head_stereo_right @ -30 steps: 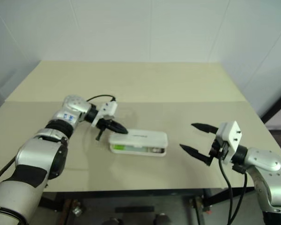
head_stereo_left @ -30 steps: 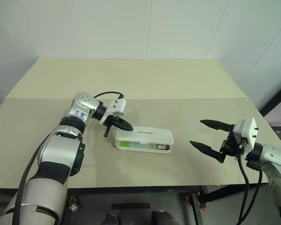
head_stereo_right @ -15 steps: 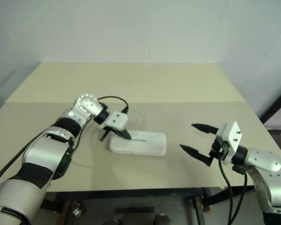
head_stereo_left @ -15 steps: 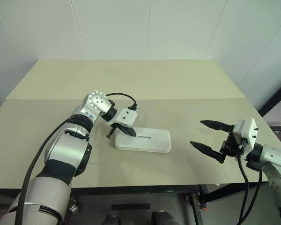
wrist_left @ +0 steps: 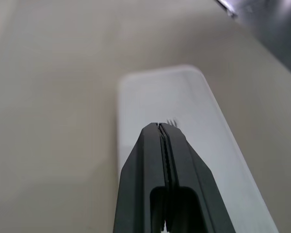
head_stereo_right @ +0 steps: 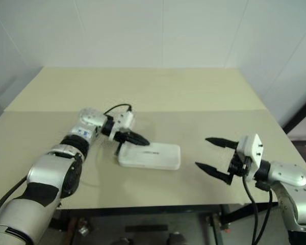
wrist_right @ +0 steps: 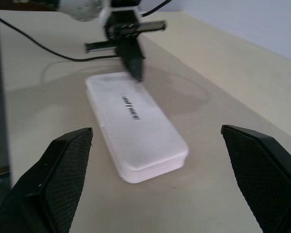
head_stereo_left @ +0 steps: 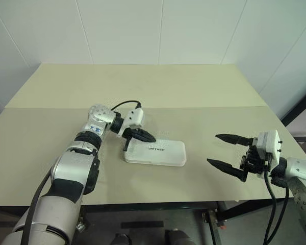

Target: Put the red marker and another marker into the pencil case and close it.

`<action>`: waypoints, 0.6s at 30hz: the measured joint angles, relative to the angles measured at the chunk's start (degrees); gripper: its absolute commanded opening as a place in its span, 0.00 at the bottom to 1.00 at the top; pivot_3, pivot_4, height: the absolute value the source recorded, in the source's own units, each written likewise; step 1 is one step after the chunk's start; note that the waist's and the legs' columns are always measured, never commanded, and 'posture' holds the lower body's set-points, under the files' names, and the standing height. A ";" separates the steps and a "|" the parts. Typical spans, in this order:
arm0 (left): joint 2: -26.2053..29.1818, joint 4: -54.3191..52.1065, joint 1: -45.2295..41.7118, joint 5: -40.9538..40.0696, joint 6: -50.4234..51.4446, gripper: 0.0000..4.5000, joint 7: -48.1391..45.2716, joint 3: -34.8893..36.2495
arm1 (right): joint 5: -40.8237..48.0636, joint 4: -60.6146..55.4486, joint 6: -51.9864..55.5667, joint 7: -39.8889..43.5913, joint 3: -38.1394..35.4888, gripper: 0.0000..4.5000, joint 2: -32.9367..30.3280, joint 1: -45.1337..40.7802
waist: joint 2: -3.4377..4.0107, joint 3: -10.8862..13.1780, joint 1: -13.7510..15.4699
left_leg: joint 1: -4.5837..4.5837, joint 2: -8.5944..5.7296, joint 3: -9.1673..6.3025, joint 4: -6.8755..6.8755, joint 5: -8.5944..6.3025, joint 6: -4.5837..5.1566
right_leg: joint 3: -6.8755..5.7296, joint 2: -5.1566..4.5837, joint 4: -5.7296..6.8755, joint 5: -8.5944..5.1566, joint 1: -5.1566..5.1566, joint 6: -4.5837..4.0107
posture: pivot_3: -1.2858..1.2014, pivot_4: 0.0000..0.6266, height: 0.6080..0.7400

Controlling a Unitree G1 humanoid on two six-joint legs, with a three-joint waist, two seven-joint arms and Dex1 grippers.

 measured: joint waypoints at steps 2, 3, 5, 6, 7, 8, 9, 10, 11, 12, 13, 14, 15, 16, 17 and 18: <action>0.47 -1.62 0.88 -4.34 1.27 0.01 0.00 1.05 | 0.89 1.74 0.55 2.94 0.00 1.00 -1.54 -0.62 | 0.00 0.00 -0.04 | 0.01 0.01 0.01 0.04 0.00 0.00 | 0.00 -0.01 0.03 0.00 0.01 0.01 | 0.52 0.24 1.00; 0.78 -2.64 1.48 -6.44 2.32 0.01 0.00 1.24 | 0.99 2.77 0.62 4.44 0.09 1.00 -2.30 -1.24 | 0.00 0.00 -0.08 | 0.03 0.01 0.03 0.05 0.00 0.00 | 0.01 -0.02 0.05 0.00 0.01 0.01 | 0.52 0.24 1.00; 1.76 -4.48 2.85 -10.44 4.48 0.01 -0.01 1.00 | 0.82 5.19 0.54 6.91 0.19 1.00 -4.09 -2.88 | 0.00 0.00 -0.19 | 0.07 0.02 0.04 0.06 0.00 0.00 | 0.01 -0.01 0.10 0.01 0.01 0.01 | 0.52 0.24 1.00; 2.70 -6.28 4.12 -12.51 5.57 0.01 -0.01 0.22 | 0.56 6.81 0.39 8.11 0.39 1.00 -4.82 -4.26 | 0.01 0.00 -0.29 | 0.09 0.05 0.05 0.06 0.00 0.00 | 0.01 0.00 0.13 0.01 0.01 0.01 | 0.52 0.24 1.00; 3.74 -7.79 5.35 -14.57 6.82 0.01 -0.01 -0.77 | 0.15 8.39 0.22 8.89 0.54 1.00 -5.27 -5.64 | 0.01 0.00 -0.45 | 0.13 0.06 0.07 0.04 0.01 -0.01 | 0.02 0.01 0.16 0.01 0.01 0.01 | 0.52 0.24 1.00; 4.71 -9.10 6.53 -16.68 8.01 0.01 -0.01 -1.73 | -0.21 9.74 0.04 9.44 0.65 1.00 -5.69 -6.60 | 0.01 0.00 -0.46 | 0.13 0.08 0.04 0.04 0.01 -0.01 | 0.01 0.02 0.19 0.00 0.00 0.00 | 0.52 0.24 1.00; 5.76 -10.92 7.92 -19.03 9.38 0.01 -0.01 -2.75 | -0.55 10.77 -0.23 10.00 0.91 1.00 -5.84 -7.66 | 0.01 0.00 -0.49 | 0.13 0.10 0.04 0.04 0.02 -0.02 | 0.01 0.03 0.20 0.00 -0.01 0.00 | 0.52 0.24 1.00; 6.38 -11.96 8.86 -20.63 10.35 0.01 -0.01 -3.34 | -0.69 11.49 -0.37 10.30 1.04 1.00 -5.94 -8.36 | 0.01 0.00 -0.44 | 0.13 0.10 0.03 0.04 0.02 -0.02 | 0.00 0.02 0.20 0.00 -0.01 0.00 | 0.52 0.24 1.00; 7.38 -13.42 9.94 -22.86 11.88 0.01 -0.01 -4.35 | -1.10 12.29 -0.49 10.60 1.51 1.00 -5.98 -9.44 | 0.01 0.00 -0.39 | 0.11 0.10 0.02 0.05 0.02 -0.02 | -0.01 0.02 0.21 0.00 -0.02 -0.01 | 0.52 0.24 1.00; 8.65 -15.39 11.31 -24.78 12.94 0.01 -0.01 -5.62 | -1.39 12.75 -0.61 10.94 2.14 1.00 -5.99 -10.29 | 0.01 0.00 -0.43 | 0.12 0.10 0.03 0.05 0.02 -0.02 | 0.01 0.00 0.19 0.00 -0.01 0.00 | 0.52 0.24 1.00; 9.78 -16.50 12.28 -26.11 13.68 0.01 -0.01 -6.65 | -1.51 12.99 -0.64 11.19 2.37 1.00 -6.01 -10.61 | 0.01 0.00 -0.40 | 0.11 0.09 0.02 0.05 0.02 -0.02 | 0.01 -0.02 0.18 0.00 -0.01 -0.01 | 0.52 0.24 1.00; 11.10 -17.83 13.53 -27.82 14.33 0.01 -0.01 -7.93 | -1.73 13.35 -0.65 11.54 2.53 1.00 -6.01 -10.76 | 0.01 0.00 -0.33 | 0.11 0.09 0.02 0.04 0.02 -0.02 | 0.01 -0.03 0.17 0.00 -0.01 -0.01 | 0.52 0.24 1.00; 12.46 -19.48 14.89 -29.72 15.38 0.01 -0.01 -9.08 | -1.84 13.63 -0.66 11.68 2.72 1.00 -6.00 -11.00 | 0.01 0.00 -0.33 | 0.10 0.10 0.01 0.04 0.02 -0.02 | 0.02 -0.04 0.16 0.00 -0.02 -0.01 | 0.52 0.24 1.00; 14.52 -21.88 16.84 -32.57 16.93 0.09 -0.01 -10.96 | -1.91 13.81 -0.66 11.76 2.96 1.00 -6.00 -11.24 | 0.01 0.00 -0.42 | 0.11 0.10 -0.03 0.03 0.01 -0.02 | 0.03 -0.07 0.15 -0.01 -0.02 -0.01 | 0.52 0.24 1.00; 16.38 -23.62 18.49 -35.05 18.10 0.14 -0.01 -12.54 | -1.95 13.99 -0.67 11.79 3.12 1.00 -6.00 -11.36 | 0.02 0.00 -0.42 | 0.11 0.14 -0.09 0.02 0.01 -0.02 | 0.04 -0.08 0.15 -0.01 -0.02 -0.02 | 0.52 0.24 1.00; 17.71 -24.95 19.65 -37.05 18.75 0.21 -0.01 -13.99 | -2.07 14.10 -0.67 11.79 3.38 1.00 -6.00 -11.50 | 0.02 0.00 -0.39 | 0.11 0.18 -0.14 0.02 0.01 -0.02 | 0.03 -0.10 0.16 -0.01 -0.03 -0.02 | 0.52 0.24 1.00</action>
